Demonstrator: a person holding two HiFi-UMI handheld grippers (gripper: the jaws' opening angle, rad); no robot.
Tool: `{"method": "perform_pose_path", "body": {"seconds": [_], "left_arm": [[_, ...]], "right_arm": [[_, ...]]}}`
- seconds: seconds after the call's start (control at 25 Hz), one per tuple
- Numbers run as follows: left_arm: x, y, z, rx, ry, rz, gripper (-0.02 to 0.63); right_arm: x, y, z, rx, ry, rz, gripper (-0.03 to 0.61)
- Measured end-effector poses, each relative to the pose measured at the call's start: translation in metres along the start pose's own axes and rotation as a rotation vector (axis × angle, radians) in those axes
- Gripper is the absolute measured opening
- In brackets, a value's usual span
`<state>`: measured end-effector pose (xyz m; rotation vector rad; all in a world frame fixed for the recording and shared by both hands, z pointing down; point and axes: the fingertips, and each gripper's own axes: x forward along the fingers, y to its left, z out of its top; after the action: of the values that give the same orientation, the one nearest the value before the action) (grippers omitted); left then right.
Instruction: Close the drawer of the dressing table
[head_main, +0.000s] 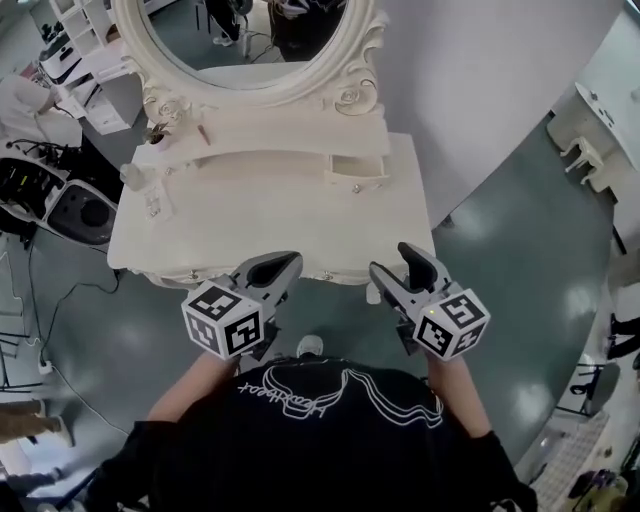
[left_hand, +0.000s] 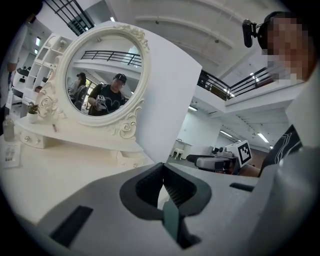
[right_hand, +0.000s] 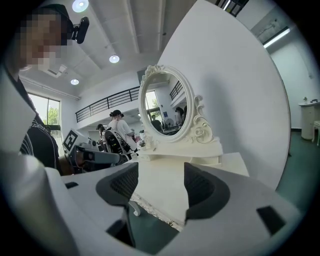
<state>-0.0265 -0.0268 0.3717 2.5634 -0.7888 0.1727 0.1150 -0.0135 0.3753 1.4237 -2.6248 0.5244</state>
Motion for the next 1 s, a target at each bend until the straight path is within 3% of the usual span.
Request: {"method": "perform_pose_path", "body": {"seconds": [0.4,1.0], "left_arm": [[0.023,0.07,0.006,-0.015,0.023,-0.001,0.003],[0.055,0.11,-0.002,-0.032,0.066,0.038,0.003]], "right_arm": [[0.059,-0.027,-0.007,0.031,0.035,-0.066,0.258],[0.105,-0.072,-0.034,0.063,0.116,-0.099,0.239]]}}
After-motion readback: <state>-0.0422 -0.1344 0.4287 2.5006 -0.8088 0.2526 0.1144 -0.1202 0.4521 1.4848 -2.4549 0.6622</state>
